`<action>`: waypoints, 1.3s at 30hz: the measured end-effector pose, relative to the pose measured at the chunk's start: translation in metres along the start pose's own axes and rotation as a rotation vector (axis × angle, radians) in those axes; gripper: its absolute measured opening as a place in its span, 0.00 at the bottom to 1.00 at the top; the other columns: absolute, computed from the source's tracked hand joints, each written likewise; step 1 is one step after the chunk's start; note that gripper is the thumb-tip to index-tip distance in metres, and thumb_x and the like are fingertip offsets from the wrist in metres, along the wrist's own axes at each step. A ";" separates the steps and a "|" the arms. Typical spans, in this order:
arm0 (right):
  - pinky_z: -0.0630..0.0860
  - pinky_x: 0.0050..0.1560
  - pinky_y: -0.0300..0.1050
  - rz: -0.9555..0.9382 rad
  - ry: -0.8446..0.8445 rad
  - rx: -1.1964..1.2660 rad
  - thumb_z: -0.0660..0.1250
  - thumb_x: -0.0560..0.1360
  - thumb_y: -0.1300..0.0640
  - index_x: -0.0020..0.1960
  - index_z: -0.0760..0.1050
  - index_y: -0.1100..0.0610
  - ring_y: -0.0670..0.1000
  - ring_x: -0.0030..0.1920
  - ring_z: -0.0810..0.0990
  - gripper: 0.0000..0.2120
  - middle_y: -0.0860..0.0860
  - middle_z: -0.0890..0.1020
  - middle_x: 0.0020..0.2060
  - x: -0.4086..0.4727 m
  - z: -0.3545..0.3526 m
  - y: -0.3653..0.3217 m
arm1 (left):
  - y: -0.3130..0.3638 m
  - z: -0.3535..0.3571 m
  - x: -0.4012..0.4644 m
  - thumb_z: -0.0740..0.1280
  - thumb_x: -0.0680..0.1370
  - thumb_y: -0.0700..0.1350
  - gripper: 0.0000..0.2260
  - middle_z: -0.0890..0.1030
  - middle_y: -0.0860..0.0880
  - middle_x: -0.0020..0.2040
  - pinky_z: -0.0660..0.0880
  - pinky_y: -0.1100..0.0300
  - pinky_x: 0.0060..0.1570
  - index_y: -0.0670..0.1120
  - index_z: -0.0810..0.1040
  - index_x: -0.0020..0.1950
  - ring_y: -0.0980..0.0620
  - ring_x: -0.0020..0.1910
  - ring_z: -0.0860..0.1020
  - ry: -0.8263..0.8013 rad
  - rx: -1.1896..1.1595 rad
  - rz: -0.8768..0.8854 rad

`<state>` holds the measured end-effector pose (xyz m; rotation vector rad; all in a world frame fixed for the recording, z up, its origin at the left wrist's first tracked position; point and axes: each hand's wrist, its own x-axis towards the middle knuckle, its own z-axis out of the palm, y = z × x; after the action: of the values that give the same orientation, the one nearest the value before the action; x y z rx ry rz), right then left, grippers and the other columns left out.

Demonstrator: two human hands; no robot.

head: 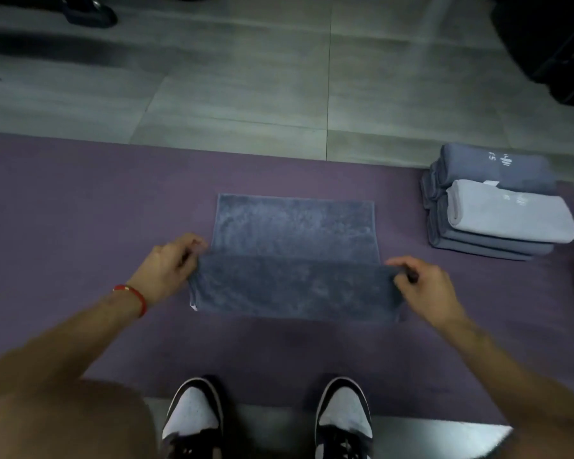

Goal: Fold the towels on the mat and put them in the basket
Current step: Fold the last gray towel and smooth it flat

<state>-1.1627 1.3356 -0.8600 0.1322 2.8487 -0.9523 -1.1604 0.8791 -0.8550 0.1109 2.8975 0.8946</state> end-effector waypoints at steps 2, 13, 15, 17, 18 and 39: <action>0.77 0.51 0.42 -0.020 0.046 0.013 0.68 0.76 0.66 0.57 0.83 0.52 0.49 0.45 0.81 0.14 0.48 0.84 0.44 0.044 0.005 -0.001 | -0.010 0.003 0.039 0.63 0.81 0.39 0.07 0.82 0.52 0.44 0.71 0.58 0.44 0.46 0.78 0.56 0.52 0.43 0.78 0.057 -0.026 -0.059; 0.74 0.58 0.40 -0.022 0.166 -0.011 0.65 0.80 0.61 0.59 0.81 0.57 0.52 0.52 0.82 0.10 0.55 0.85 0.52 0.211 0.061 0.021 | -0.059 0.056 0.203 0.64 0.81 0.41 0.08 0.84 0.43 0.54 0.71 0.61 0.55 0.41 0.82 0.53 0.45 0.56 0.80 0.154 -0.070 -0.267; 0.75 0.58 0.43 -0.019 0.169 -0.055 0.65 0.81 0.60 0.58 0.81 0.59 0.56 0.53 0.83 0.10 0.57 0.85 0.52 0.222 0.073 0.025 | -0.065 0.065 0.216 0.65 0.81 0.42 0.08 0.84 0.43 0.53 0.68 0.64 0.51 0.40 0.82 0.53 0.45 0.55 0.80 0.157 -0.016 -0.280; 0.76 0.56 0.46 0.001 0.174 -0.073 0.65 0.80 0.59 0.56 0.82 0.59 0.57 0.52 0.83 0.09 0.58 0.85 0.50 0.228 0.085 0.032 | -0.071 0.075 0.224 0.66 0.80 0.43 0.07 0.84 0.42 0.51 0.66 0.66 0.47 0.41 0.82 0.52 0.46 0.53 0.81 0.173 0.021 -0.291; 0.76 0.56 0.48 0.003 0.189 -0.077 0.65 0.80 0.59 0.56 0.81 0.59 0.58 0.52 0.83 0.09 0.58 0.85 0.50 0.231 0.089 0.035 | -0.074 0.080 0.225 0.67 0.80 0.43 0.07 0.84 0.42 0.50 0.66 0.67 0.46 0.41 0.82 0.51 0.48 0.50 0.81 0.186 0.013 -0.299; 0.41 0.67 0.83 -0.153 -0.097 -0.672 0.40 0.78 0.29 0.81 0.37 0.42 0.64 0.79 0.36 0.35 0.58 0.39 0.80 0.184 0.179 -0.008 | -0.048 0.156 0.176 0.43 0.82 0.62 0.27 0.45 0.46 0.82 0.46 0.37 0.76 0.57 0.43 0.81 0.41 0.80 0.44 -0.082 0.595 0.079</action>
<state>-1.3273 1.2284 -1.0257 -0.1981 2.9363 0.0214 -1.3172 0.9443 -1.0244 0.2993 2.9917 0.0068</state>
